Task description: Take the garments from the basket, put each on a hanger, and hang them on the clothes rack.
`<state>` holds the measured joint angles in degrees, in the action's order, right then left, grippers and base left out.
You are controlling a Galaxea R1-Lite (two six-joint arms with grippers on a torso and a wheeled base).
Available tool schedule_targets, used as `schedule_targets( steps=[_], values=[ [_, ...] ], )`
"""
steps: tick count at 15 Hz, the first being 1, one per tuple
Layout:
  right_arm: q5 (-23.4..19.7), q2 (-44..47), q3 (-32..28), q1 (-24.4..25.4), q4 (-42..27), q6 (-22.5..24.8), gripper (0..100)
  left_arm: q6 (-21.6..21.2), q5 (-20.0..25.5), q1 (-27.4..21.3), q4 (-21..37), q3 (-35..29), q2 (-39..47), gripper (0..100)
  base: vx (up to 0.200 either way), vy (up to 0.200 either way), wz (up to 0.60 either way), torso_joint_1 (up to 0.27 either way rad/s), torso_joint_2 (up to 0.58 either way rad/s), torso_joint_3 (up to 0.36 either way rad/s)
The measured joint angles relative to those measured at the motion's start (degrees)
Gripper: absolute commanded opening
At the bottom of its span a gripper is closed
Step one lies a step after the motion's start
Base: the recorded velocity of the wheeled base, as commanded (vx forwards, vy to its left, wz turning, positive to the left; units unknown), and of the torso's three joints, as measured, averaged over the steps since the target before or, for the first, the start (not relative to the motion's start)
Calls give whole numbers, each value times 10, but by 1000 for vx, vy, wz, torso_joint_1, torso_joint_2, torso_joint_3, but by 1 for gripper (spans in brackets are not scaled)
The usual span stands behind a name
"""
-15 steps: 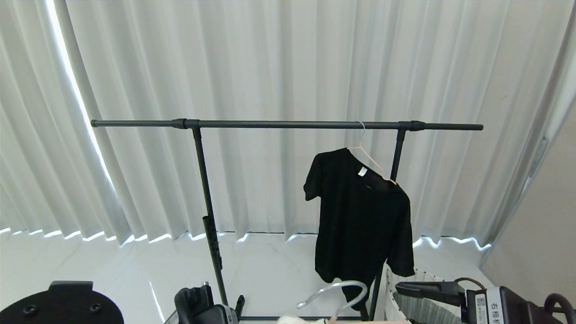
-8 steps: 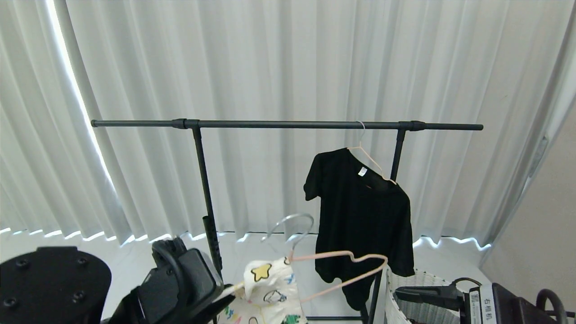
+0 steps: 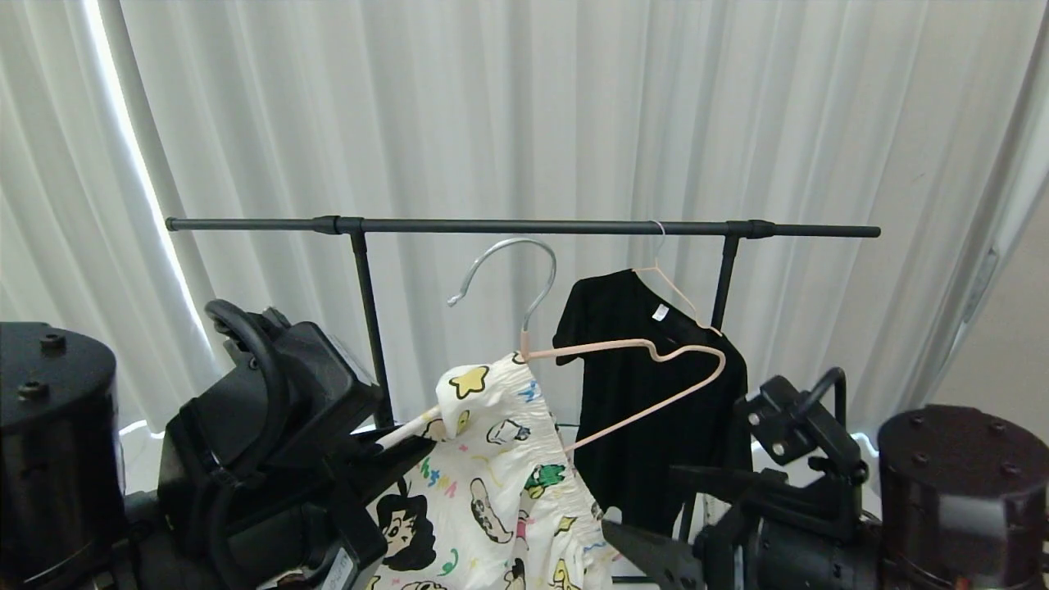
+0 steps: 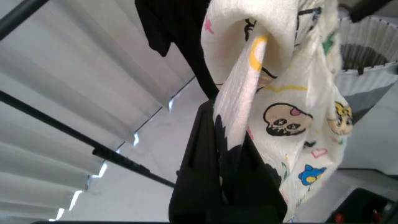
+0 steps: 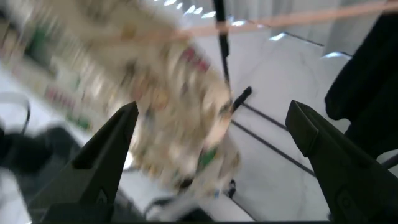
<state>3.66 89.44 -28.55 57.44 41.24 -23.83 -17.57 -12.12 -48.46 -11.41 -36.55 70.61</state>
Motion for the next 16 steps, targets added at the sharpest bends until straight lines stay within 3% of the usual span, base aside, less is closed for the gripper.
schedule_targets(
  steps=[3,9,14,15,16],
  values=[
    [24,38,-32,4,1,-11,100,1,0,0,0,-3,1,0,0,0,0,0,0,0],
    [41,61,-17,77,6,5,100,3,0,-1,-4,-13,4,0,0,0,0,0,0,0],
    [107,93,-10,79,6,-4,100,-2,-2,-19,-49,-20,4,0,0,0,0,0,0,0],
    [112,95,-8,74,6,-4,0,-2,-2,-19,-50,-19,3,0,0,0,0,0,0,0],
    [120,97,-5,67,6,-4,0,-2,-2,-19,-49,-18,3,0,0,0,0,0,0,0]
  ],
)
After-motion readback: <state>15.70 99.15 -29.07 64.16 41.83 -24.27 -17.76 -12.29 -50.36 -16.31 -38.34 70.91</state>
